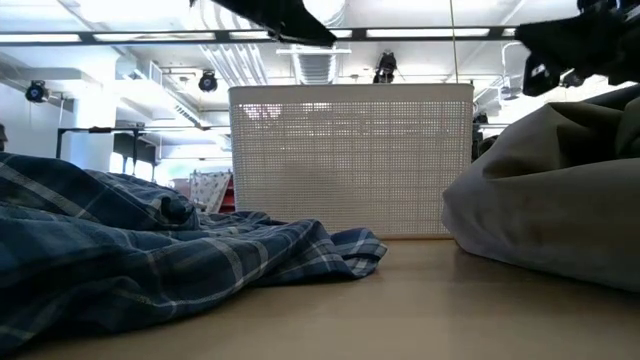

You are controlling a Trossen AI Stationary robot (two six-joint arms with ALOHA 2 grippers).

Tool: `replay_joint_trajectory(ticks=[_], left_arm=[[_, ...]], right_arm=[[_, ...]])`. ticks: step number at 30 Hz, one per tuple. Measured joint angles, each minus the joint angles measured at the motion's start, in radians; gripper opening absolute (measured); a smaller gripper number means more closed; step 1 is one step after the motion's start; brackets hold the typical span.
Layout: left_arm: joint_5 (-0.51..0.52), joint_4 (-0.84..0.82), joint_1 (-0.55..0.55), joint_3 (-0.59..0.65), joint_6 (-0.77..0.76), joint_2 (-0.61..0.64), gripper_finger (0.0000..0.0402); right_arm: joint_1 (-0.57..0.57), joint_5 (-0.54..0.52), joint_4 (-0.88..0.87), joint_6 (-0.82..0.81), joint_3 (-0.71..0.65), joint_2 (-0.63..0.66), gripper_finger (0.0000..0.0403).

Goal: Sort clothes

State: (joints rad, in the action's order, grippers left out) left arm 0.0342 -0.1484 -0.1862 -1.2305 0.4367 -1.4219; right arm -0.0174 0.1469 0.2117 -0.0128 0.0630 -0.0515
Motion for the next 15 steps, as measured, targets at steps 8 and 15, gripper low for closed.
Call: replay_joint_trajectory(ticks=[8,15], left_arm=[[0.004,0.149,0.13,0.233,-0.027,0.237,0.0229],[0.14,0.195,0.285,0.386,-0.01,0.386,0.0224]], right_arm=[[0.002,0.084,0.005,-0.047,0.081,-0.14,0.0],[0.046,0.113,-0.026,-0.055,0.201,-0.348,0.0]])
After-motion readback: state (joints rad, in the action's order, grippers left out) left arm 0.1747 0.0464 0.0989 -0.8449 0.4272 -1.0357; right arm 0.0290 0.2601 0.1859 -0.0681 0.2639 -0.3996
